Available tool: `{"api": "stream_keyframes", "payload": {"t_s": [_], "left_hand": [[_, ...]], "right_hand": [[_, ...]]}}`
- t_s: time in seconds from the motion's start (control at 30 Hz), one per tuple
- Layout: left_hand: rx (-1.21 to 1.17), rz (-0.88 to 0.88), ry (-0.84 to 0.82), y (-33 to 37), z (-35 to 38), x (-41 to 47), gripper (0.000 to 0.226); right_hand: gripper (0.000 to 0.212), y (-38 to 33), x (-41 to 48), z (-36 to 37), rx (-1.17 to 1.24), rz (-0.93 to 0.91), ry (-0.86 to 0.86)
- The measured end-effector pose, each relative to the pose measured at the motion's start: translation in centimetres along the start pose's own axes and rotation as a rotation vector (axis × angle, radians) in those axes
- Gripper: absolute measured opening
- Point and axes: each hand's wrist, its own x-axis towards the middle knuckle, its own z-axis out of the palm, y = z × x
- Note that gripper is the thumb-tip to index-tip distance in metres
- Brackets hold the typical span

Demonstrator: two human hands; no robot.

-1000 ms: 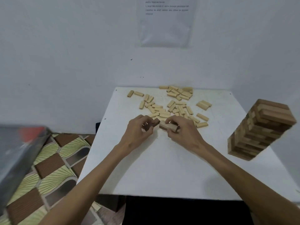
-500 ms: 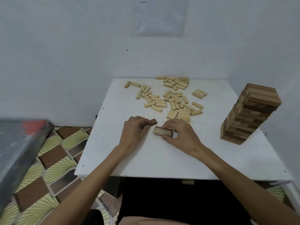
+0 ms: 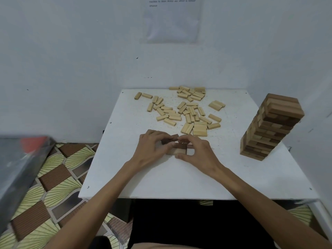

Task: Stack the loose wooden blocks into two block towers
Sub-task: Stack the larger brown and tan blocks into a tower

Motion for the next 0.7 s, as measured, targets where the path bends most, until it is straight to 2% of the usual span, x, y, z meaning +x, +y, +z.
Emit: {"api": "stream_keyframes", "payload": {"t_s": [0.07, 0.23, 0.33, 0.47, 0.6, 0.7], "left_hand": [[0.041, 0.046, -0.047, -0.3, 0.2, -0.1, 0.053], [0.010, 0.037, -0.190, -0.6, -0.6, 0.2, 0.083], [-0.010, 0.035, -0.280, -0.7, -2.0, 0.6, 0.083], [0.029, 0.046, -0.360, -1.4, -2.6, 1.0, 0.077], [0.090, 0.109, -0.379, -1.6, -2.8, 0.8, 0.067], [0.084, 0.116, -0.390, -2.0, -2.8, 0.5, 0.067]], "right_hand": [[0.053, 0.0, -0.1, 0.2, 0.056, -0.025, 0.020], [0.069, 0.4, 0.1, 0.1, -0.086, 0.011, 0.023], [0.072, 0.5, 1.2, -1.0, -0.154, 0.077, -0.071], [0.061, 0.8, 2.3, -2.1, -0.193, 0.104, -0.129], [0.045, 0.7, 2.6, -2.5, -0.105, 0.100, -0.144], [0.037, 1.1, 2.3, -2.1, -0.148, 0.032, -0.093]]}}
